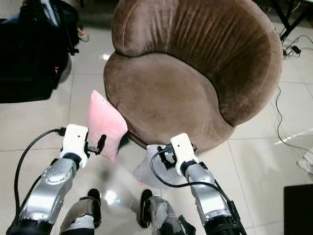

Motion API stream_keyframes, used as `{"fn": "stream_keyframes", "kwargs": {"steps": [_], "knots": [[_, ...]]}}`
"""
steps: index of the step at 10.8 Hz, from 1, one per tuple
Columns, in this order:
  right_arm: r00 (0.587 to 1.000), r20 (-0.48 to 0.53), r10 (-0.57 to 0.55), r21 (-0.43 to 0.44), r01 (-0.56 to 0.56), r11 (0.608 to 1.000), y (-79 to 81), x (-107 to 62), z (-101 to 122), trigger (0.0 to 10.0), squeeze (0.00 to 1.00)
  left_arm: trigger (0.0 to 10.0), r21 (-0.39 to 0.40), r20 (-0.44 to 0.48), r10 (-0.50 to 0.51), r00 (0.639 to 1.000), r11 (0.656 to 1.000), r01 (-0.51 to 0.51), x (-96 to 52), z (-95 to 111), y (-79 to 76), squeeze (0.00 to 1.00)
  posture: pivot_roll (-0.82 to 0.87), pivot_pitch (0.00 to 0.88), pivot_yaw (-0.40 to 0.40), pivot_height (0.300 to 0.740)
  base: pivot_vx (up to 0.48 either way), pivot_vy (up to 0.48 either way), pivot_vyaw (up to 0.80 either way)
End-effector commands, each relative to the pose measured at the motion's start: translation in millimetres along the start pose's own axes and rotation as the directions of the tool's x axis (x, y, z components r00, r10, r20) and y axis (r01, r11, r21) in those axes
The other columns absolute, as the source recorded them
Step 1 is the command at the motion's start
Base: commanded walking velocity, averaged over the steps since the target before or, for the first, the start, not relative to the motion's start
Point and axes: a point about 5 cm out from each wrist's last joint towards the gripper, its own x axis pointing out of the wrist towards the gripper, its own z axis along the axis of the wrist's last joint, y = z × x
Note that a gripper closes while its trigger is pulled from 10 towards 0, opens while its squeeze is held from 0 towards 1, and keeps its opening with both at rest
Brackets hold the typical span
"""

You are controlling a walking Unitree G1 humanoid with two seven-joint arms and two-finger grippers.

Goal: Move the pillow to the sofa from floor

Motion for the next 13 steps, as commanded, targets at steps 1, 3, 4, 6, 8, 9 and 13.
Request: {"fn": "stream_keyframes", "kwargs": {"steps": [1,3,4,6,8,9,13], "knots": [[1.000,-0.016,-0.013,-0.030,0.013,0.999,-4.8,-7.0,-8.1,10.0,0.00,10.0,0.002,-0.014,-0.028,0.999,1.000,0.028,0.2,-5.4,-9.2,0.00,0.05,0.248,-0.169,0.740,0.251,-0.405,0.00],[1.000,-0.007,-0.014,-0.025,0.014,1.000,-4.8,-6.0,-5.9,10.0,0.00,10.0,0.011,-0.020,-0.017,1.000,1.000,0.017,1.7,-7.2,-8.7,0.00,0.04,0.259,-0.172,0.740,0.249,-0.407,0.00],[1.000,-0.005,-0.009,-0.026,0.009,1.000,-4.2,-6.7,-5.8,10.0,0.00,10.0,0.003,-0.024,-0.016,1.000,1.000,0.016,1.9,-7.8,-8.9,0.00,0.03,0.264,-0.171,0.740,0.247,-0.409,0.00],[1.000,0.003,-0.012,-0.039,0.012,0.999,-4.2,-9.0,-6.7,10.0,0.00,10.0,-0.023,-0.001,-0.033,0.999,0.999,0.033,5.1,-4.4,-12.7,0.00,0.00,0.271,-0.169,0.740,0.000,0.000,0.00],[1.000,0.002,-0.014,-0.038,0.014,0.999,-2.7,-9.6,-6.5,10.0,0.00,10.0,-0.005,0.001,-0.035,0.999,0.999,0.035,8.7,-1.5,-14.6,0.00,-0.02,0.275,-0.165,0.740,0.000,0.000,0.00],[1.000,0.005,-0.011,-0.042,0.012,0.999,-0.7,-9.4,-6.0,10.0,0.00,10.0,0.001,0.000,-0.033,0.999,0.999,0.033,10.3,-1.3,-15.3,0.00,-0.02,0.274,-0.166,0.740,0.292,-0.375,0.00],[1.000,0.012,-0.012,-0.036,0.012,0.999,-0.4,-6.9,-3.3,10.0,0.00,10.0,0.012,0.006,-0.041,0.999,0.999,0.041,19.7,3.8,-17.9,0.00,-0.04,0.244,-0.153,0.740,0.301,-0.371,0.00]]}}
